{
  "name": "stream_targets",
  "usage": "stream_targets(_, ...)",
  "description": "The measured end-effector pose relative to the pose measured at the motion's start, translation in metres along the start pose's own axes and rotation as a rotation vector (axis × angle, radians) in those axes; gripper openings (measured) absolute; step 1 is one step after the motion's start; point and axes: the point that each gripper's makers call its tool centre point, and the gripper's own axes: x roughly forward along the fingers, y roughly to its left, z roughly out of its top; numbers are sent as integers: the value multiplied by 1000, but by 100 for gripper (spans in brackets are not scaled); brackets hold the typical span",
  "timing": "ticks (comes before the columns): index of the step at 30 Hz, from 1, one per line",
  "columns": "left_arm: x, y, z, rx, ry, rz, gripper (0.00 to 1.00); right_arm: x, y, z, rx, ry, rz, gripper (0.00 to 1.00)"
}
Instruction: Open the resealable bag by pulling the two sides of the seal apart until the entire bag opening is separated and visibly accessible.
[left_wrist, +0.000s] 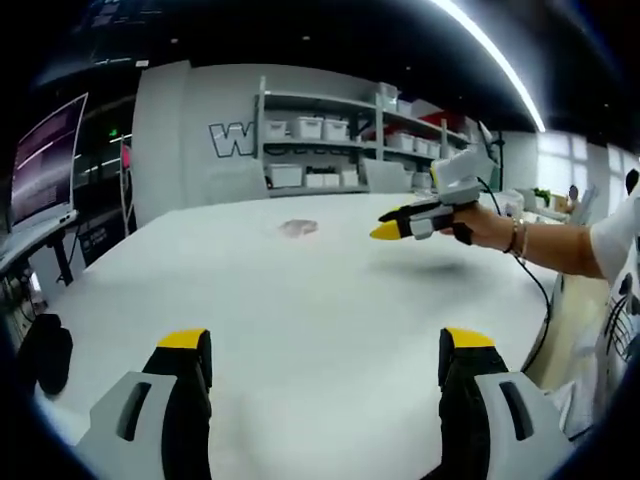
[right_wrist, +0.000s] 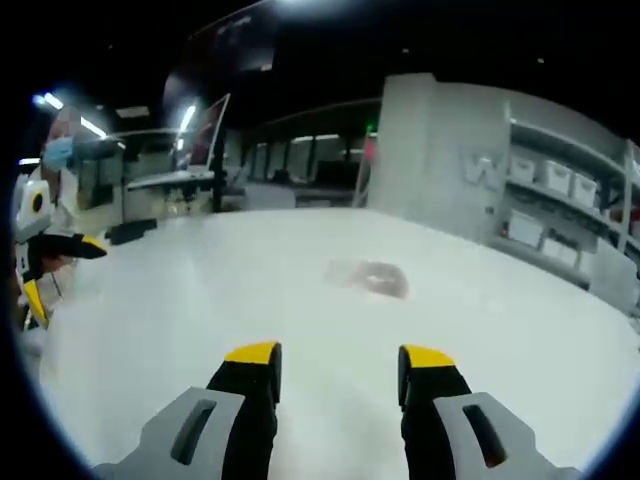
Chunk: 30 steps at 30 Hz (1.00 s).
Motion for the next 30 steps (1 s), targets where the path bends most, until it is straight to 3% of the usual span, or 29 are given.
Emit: stream_targets(30, 11, 12, 4, -8, 19, 6, 93, 44, -7, 17, -10, 4, 39, 40)
